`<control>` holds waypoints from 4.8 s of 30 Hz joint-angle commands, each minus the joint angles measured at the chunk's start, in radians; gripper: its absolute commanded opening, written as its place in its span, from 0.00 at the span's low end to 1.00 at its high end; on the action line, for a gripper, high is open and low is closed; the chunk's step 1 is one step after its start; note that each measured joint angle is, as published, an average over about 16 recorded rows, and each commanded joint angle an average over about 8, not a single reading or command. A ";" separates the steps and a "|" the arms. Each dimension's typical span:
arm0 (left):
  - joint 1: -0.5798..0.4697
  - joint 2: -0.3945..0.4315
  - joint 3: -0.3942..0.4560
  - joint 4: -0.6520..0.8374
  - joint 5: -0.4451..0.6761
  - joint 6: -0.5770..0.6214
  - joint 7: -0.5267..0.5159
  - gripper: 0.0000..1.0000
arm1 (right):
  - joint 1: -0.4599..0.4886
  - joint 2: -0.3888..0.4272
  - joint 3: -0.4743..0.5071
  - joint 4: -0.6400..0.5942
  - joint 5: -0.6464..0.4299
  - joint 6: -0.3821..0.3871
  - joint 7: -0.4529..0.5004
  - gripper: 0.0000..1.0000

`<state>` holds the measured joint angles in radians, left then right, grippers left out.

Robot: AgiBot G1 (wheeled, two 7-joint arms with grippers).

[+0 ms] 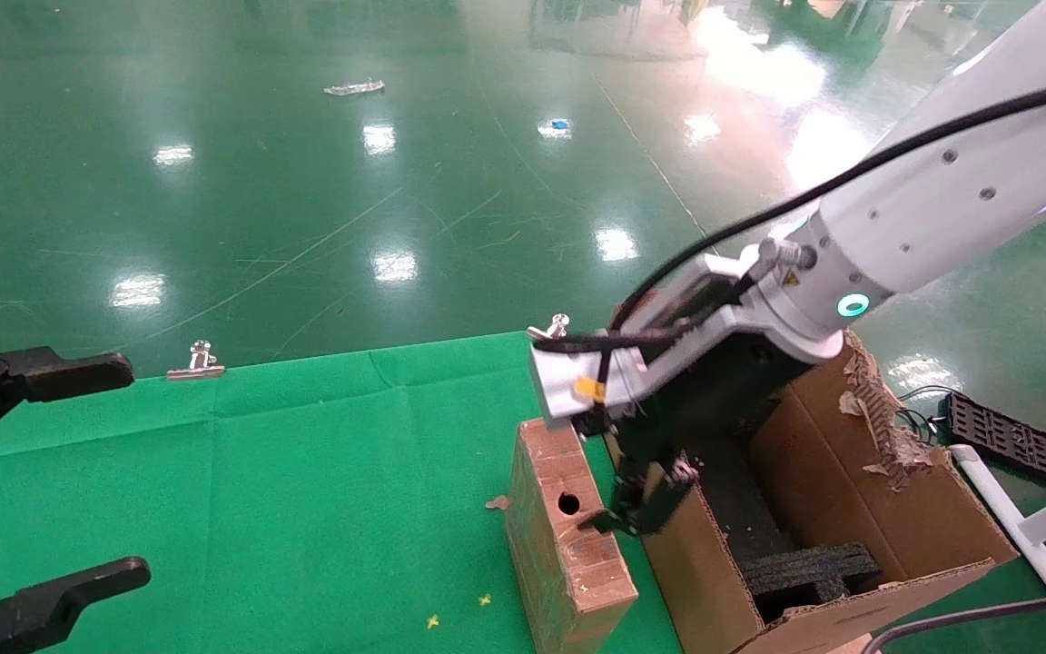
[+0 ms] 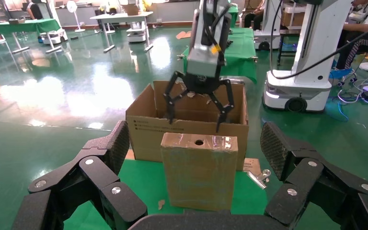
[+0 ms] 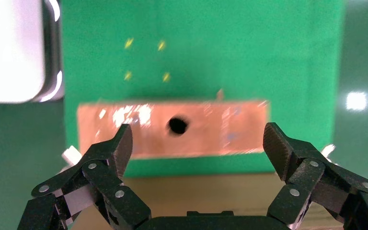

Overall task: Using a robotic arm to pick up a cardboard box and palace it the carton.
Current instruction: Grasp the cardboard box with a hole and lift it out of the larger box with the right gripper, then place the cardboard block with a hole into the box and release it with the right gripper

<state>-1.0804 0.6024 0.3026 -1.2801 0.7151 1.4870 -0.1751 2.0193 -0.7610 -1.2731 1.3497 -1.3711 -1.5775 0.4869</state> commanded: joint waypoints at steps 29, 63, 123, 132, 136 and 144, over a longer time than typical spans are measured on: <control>0.000 -0.001 0.001 0.000 -0.001 -0.001 0.001 1.00 | 0.108 0.019 -0.226 -0.151 0.106 0.043 0.538 1.00; -0.001 -0.001 0.003 0.000 -0.002 -0.001 0.001 0.20 | 0.013 -0.061 -0.296 -0.086 0.023 0.128 0.691 0.02; -0.001 -0.002 0.006 0.000 -0.004 -0.002 0.003 0.44 | 0.308 0.302 -0.141 -0.520 -0.092 0.161 0.455 0.00; -0.001 -0.002 0.006 0.000 -0.004 -0.003 0.003 1.00 | 0.207 0.352 -0.194 -0.607 -0.104 0.142 0.516 0.00; -0.001 -0.002 0.006 0.000 -0.004 -0.003 0.003 1.00 | 0.158 0.360 -0.215 -0.619 -0.114 0.169 0.541 0.00; -0.001 -0.003 0.006 0.000 -0.004 -0.003 0.003 1.00 | 0.098 0.351 -0.244 -0.621 -0.140 0.213 0.580 0.00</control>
<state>-1.0819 0.5998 0.3090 -1.2801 0.7107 1.4843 -0.1719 2.1166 -0.4126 -1.5165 0.7275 -1.5100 -1.3617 1.0652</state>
